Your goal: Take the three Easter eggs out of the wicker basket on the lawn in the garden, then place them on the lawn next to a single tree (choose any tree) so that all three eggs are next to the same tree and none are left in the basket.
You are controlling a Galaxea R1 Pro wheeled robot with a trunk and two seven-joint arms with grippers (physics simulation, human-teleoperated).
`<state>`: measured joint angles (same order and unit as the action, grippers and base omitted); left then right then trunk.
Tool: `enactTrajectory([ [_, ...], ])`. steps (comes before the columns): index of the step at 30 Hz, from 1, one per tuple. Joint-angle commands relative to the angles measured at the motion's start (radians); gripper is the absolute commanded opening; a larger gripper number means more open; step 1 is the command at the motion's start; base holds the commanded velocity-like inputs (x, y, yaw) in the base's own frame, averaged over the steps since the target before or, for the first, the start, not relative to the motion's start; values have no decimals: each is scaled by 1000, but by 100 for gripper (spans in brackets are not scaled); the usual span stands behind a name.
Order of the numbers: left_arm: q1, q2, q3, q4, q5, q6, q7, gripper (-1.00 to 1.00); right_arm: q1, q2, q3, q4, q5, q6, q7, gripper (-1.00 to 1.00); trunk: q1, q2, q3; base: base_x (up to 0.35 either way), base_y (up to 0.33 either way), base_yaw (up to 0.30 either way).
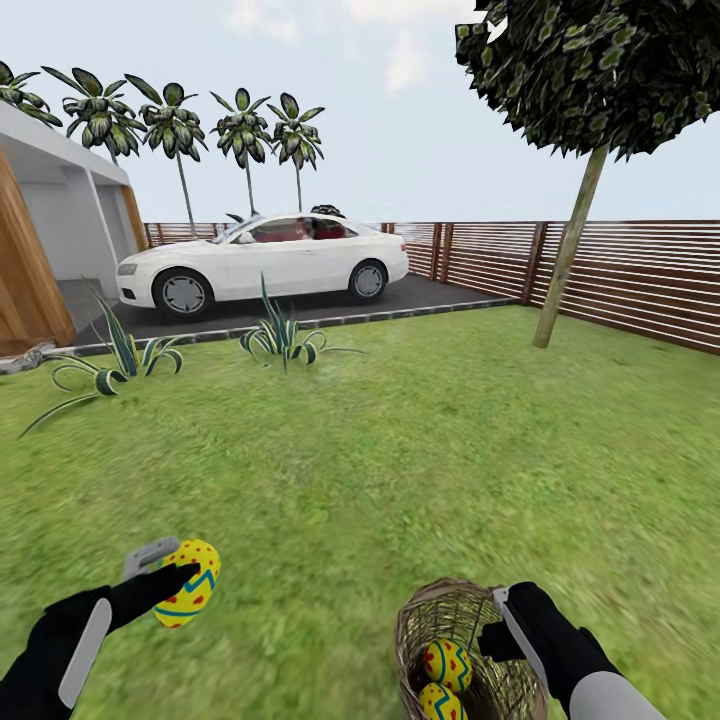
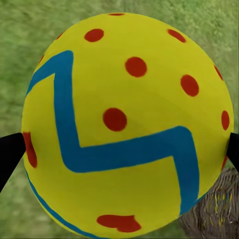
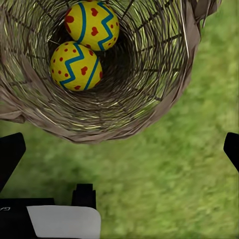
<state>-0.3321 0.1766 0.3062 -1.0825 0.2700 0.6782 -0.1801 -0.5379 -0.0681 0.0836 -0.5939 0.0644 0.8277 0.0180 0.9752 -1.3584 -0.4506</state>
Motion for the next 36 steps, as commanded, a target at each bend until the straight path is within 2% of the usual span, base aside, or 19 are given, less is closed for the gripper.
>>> enactTrajectory([
  [1, -1, -1, 2, 4, 0, 6, -4, -100, -1, -1, 5, -1, 6, 5, 2, 100, 0, -1, -1, 0, 0, 0],
  [6, -1, -22, -1, 22, 0, 6, -4, -100, -1, 0, 5, -1, 6, 5, 2, 100, 0, -1, -1, 0, 0, 0],
  [10, -1, -23, -1, 24, 0, 6, -4, -100, -1, 5, 6, -1, 6, 5, 2, 100, 0, -1, -1, 3, 0, 0],
  [21, -1, -24, -1, 53, 0, 6, -4, -100, -1, 5, 6, -1, 5, 5, 2, 100, 0, -1, -1, 224, 0, 4],
  [36, -1, -38, -2, 68, -1, 6, -4, -100, -1, 5, 5, -1, 5, 5, 2, 100, 0, -1, -1, 1, 0, 238],
])
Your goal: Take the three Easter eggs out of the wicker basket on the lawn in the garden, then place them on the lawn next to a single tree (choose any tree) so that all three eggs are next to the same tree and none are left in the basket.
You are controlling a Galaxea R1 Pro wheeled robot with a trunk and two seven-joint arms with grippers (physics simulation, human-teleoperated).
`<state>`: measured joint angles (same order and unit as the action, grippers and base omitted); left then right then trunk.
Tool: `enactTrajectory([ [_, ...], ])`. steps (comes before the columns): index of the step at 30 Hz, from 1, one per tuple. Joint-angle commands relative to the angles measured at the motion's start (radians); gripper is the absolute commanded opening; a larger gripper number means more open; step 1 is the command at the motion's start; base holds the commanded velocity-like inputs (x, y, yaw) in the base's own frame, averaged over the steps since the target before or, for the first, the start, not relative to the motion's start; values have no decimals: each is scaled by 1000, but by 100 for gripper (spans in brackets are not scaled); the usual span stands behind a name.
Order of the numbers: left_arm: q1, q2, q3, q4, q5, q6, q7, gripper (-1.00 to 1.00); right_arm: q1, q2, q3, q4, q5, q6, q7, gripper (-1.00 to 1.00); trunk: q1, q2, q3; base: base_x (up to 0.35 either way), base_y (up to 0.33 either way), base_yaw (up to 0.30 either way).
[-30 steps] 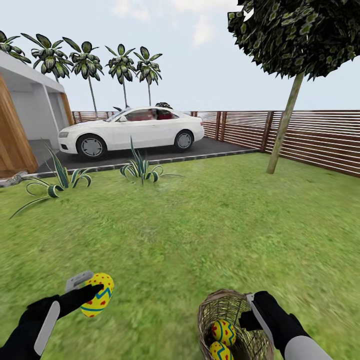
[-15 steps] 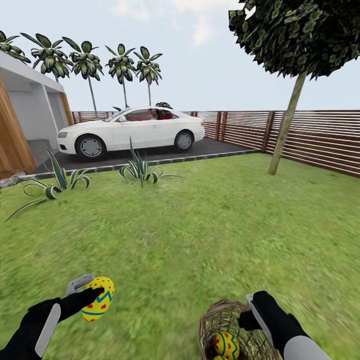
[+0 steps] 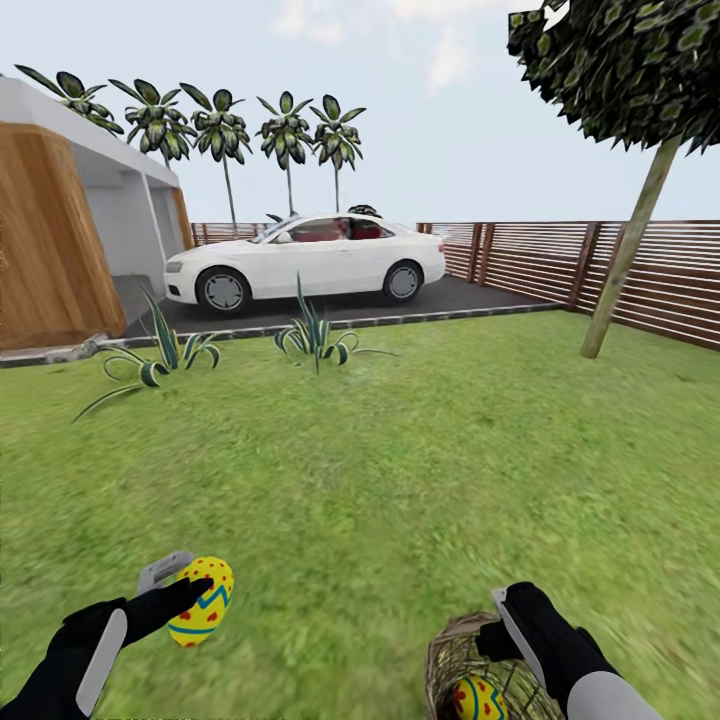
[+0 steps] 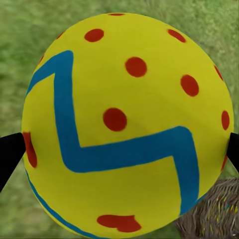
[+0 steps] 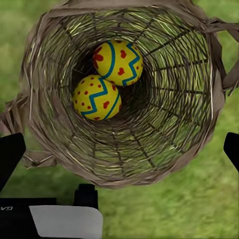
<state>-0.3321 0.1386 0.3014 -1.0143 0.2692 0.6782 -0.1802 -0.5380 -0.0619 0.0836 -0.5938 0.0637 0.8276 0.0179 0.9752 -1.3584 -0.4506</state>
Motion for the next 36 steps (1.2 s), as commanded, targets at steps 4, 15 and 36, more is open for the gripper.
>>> enactTrajectory([
  [4, -1, -1, 2, -1, 1, 6, -4, -100, 0, -1, 5, -3, 6, 6, 1, 100, 0, -1, -1, 24, 0, 10],
  [15, -1, -20, -1, 21, -1, 6, -4, -100, 0, -117, -15, -168, -9, 146, 9, 100, 0, -1, -1, 1, 0, 0],
  [36, -1, -49, -2, 51, -6, 6, -3, -100, 0, -16, 38, -165, 5, 147, 11, 100, 0, -1, -1, 0, 0, 0],
])
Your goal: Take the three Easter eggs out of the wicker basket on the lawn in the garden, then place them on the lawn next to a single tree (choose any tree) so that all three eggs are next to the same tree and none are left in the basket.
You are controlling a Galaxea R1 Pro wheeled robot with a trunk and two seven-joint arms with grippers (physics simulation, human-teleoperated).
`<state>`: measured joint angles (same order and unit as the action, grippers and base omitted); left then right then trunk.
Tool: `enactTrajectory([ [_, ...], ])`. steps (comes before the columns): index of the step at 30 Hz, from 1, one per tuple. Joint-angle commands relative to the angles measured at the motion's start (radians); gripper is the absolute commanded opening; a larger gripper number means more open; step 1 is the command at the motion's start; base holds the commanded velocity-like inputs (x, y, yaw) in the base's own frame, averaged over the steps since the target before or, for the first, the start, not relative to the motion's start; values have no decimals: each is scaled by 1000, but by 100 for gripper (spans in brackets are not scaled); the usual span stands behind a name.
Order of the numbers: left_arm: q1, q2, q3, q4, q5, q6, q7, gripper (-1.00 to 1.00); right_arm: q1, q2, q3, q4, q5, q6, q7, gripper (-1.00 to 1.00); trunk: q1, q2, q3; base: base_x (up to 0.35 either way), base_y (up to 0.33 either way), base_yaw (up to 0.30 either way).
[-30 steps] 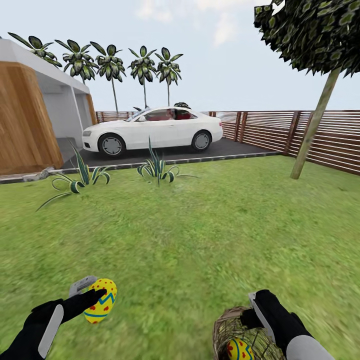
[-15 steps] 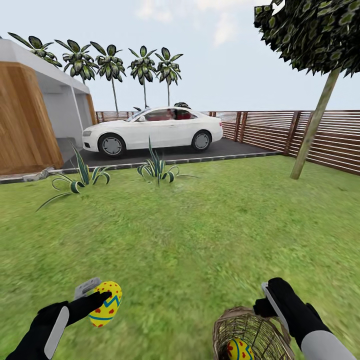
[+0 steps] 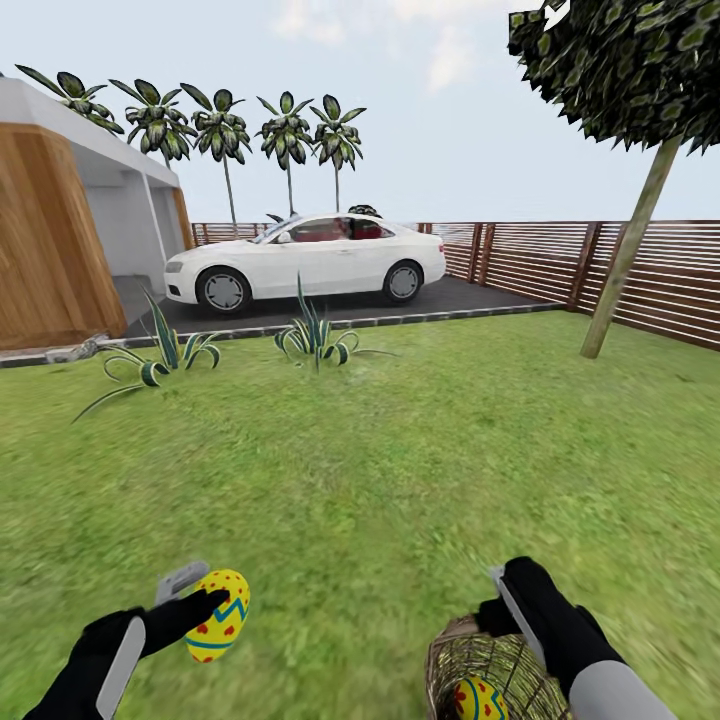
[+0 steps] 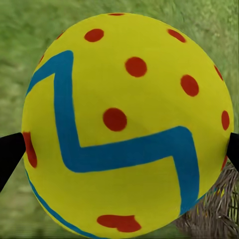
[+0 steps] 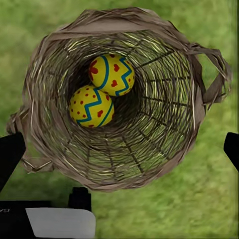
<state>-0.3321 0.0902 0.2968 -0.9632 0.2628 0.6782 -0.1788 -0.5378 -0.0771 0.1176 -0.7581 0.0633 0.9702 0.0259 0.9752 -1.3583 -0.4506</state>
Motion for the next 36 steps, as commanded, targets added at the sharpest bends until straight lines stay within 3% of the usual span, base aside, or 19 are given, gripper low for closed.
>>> enactTrajectory([
  [1, -1, -1, 2, 2, 0, 6, -4, -100, -1, -5, 3, 0, 5, 5, 3, 100, 0, -1, -1, 0, 0, 0],
  [6, -1, -12, 2, 6, 0, 6, -4, -100, -1, -23, 5, 1, 4, 4, 3, 100, 0, -1, -1, 1, 0, 0],
  [20, -1, -21, 2, 11, -2, 6, -4, -100, -1, -22, 5, 20, 5, 3, 1, 100, 0, -1, -1, 108, 87, 0],
  [24, -1, -23, 2, 67, -2, 5, -4, -100, -1, -21, 5, 70, 5, -2, -1, 100, 0, -1, -1, 0, 0, 0],
  [26, -1, -23, 3, 72, -10, 4, -4, -100, -1, -29, 4, 79, 4, -47, 0, 100, 0, -1, -1, 0, 0, 0],
  [28, -1, -23, 4, 73, -28, 4, -4, -100, -1, -45, 4, 106, 4, -193, 3, 100, 0, -1, -1, 0, 0, 0],
  [29, -1, -23, 4, 74, -32, 4, -4, -100, -1, -47, 4, 114, 4, -218, 3, 100, 0, -1, -1, 0, 0, 0],
  [36, -1, -38, 3, 86, -38, 4, -4, -100, -1, -50, 2, 146, 3, -195, 2, 100, 0, -1, -1, 0, 0, 0],
])
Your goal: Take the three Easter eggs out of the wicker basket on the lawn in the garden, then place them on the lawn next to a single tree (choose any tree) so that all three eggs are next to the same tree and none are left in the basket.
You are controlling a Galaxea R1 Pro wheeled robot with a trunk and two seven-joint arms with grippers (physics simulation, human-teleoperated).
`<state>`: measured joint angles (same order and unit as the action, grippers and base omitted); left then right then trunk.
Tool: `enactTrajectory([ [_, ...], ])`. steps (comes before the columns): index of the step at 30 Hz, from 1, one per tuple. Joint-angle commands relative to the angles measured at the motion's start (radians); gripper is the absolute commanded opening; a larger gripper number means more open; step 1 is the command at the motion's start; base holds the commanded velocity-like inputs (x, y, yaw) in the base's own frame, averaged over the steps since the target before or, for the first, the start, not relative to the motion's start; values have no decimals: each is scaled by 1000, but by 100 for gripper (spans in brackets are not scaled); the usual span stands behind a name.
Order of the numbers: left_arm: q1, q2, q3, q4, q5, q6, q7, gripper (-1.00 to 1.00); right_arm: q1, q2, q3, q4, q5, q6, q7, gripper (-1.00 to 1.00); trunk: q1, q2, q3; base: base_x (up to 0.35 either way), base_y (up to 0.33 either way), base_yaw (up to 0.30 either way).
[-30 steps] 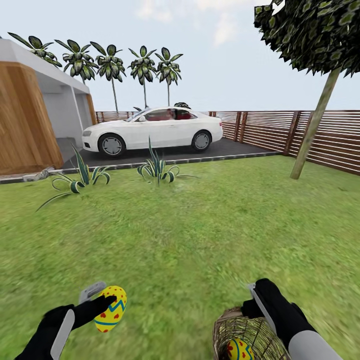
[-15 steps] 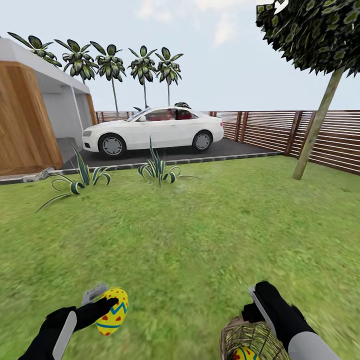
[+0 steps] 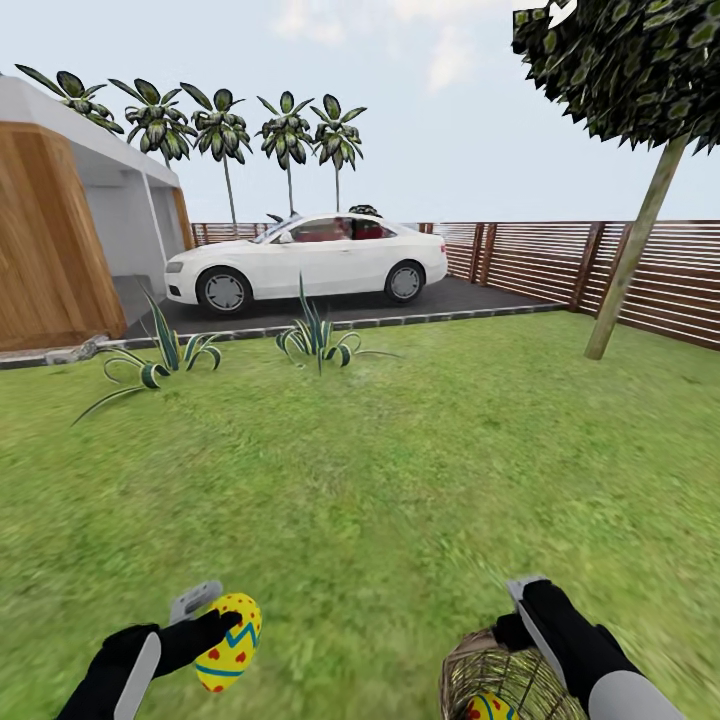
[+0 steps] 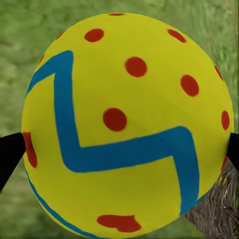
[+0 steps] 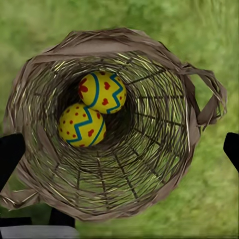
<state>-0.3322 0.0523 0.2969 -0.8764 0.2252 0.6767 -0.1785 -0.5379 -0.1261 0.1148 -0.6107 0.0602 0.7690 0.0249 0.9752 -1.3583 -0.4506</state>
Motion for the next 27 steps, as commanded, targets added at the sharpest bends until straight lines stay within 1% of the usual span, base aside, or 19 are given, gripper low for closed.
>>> enactTrajectory([
  [1, -1, -4, 3, 3, -2, 6, -4, -100, -1, -1, 5, -1, 6, 11, 3, 100, 0, -1, -1, 0, 0, 0],
  [5, -1, -6, 3, 4, -2, 6, -4, -100, -1, 0, 5, -1, 6, 15, 3, 100, 0, -1, -1, 0, 0, 0],
  [8, -1, -1, 2, -2, -1, 6, -4, -100, -1, 0, 7, 0, 7, 17, 3, 100, 0, -1, -1, 0, 0, 0],
  [10, -1, 1, 2, -4, -1, 0, -4, -100, -1, 1, 8, 0, 7, 40, 3, 100, 0, -1, -1, 0, 0, 0],
  [11, -1, 0, 1, -2, -2, -36, -4, -100, -1, 2, 7, 0, 6, 56, 3, 100, 0, -1, -1, 0, 0, 0],
  [12, -1, -2, 2, 2, -3, -106, -3, -100, -1, 2, 5, 0, 6, 71, 3, 100, 0, -1, -1, 0, 0, 0],
  [13, -1, -4, 2, 3, -4, -142, -2, -100, -1, 1, 4, 0, 6, 76, 3, 100, 0, -1, -1, 0, 0, 0],
  [15, -1, -4, 3, 5, -17, -172, -1, -100, -1, 1, 4, 0, 6, 81, 3, 100, 0, -1, -1, 0, 0, 0],
  [18, -1, -4, 3, 5, -23, -178, -2, -100, -1, 2, 5, 0, 6, 82, 2, 100, 0, -1, -1, 0, 0, 0],
  [27, -1, -4, 2, 4, -24, -172, -4, -100, -1, 3, 6, -1, 9, 93, 1, 100, 0, -1, -1, 0, 0, 0],
])
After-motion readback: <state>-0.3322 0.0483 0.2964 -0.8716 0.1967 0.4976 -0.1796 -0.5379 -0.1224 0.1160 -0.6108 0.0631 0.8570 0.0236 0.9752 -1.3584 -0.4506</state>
